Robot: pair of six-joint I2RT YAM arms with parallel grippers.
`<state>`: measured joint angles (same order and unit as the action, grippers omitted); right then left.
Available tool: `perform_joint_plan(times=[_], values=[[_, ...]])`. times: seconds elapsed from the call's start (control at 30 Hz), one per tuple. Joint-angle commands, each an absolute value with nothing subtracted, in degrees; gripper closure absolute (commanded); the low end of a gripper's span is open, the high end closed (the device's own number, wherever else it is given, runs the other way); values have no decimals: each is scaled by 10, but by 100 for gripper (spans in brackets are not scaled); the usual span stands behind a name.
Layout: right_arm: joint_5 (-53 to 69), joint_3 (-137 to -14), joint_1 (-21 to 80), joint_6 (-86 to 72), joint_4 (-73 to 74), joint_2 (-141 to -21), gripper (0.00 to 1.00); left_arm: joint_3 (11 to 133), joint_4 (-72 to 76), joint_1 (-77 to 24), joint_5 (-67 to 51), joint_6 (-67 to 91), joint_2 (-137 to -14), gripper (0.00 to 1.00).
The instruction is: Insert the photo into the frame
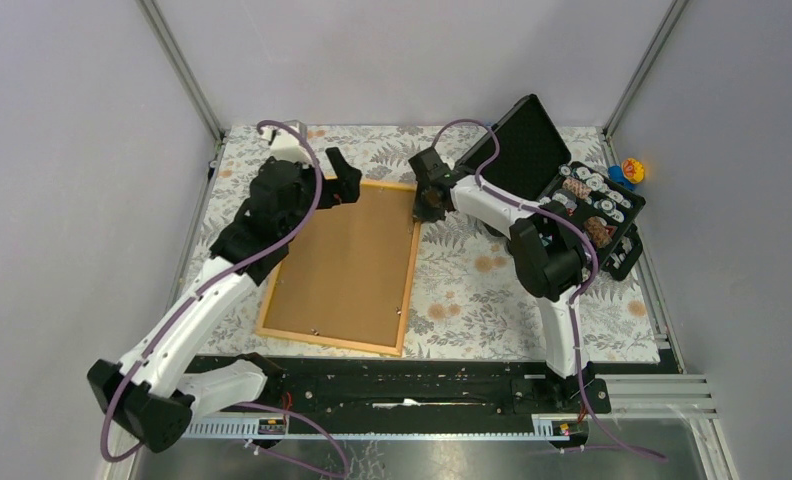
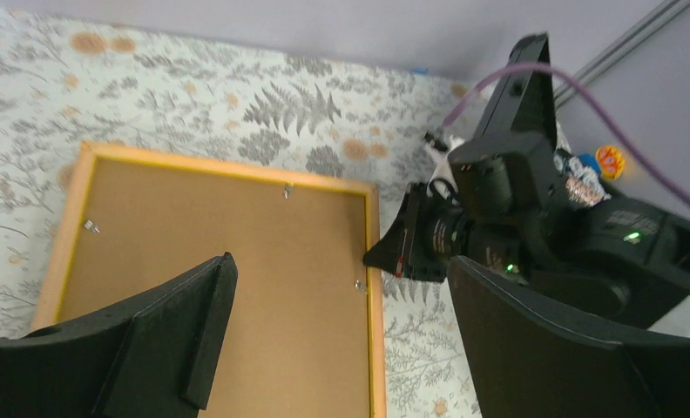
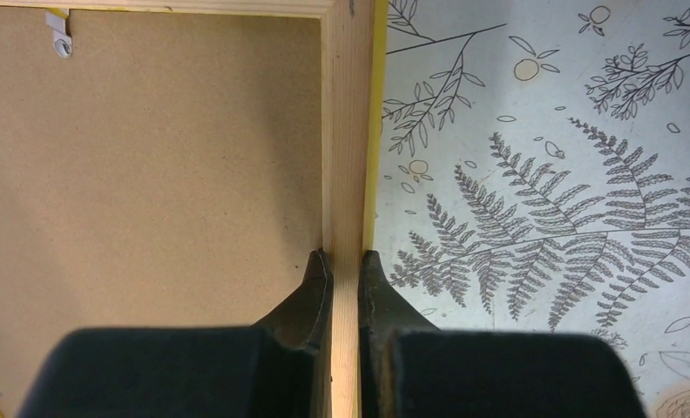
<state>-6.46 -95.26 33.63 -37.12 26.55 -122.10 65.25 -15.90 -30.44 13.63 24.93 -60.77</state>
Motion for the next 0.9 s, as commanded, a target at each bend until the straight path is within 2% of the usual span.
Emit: perform_joint_plan(times=[0.0,0.23,0.4,0.5,0.6,0.87], values=[[-14,-1008,314,-463,264,-1212,100,678,-158,-307,91,274,-645,1],[41,-1011,312,-568,277,-1221,100,595,-161,-308,25,349,-641,1],[104,-1034,311,-591,277,-1247,100,488,-121,-310,-63,379,-603,1],[116,-1037,311,-600,276,-1249,100,456,-122,-330,-74,376,-609,1],[117,-1038,310,-605,277,-1247,100,444,-141,-376,-23,369,-632,1],[141,-1038,309,-624,282,-1241,100,525,-236,-543,238,364,-767,1]])
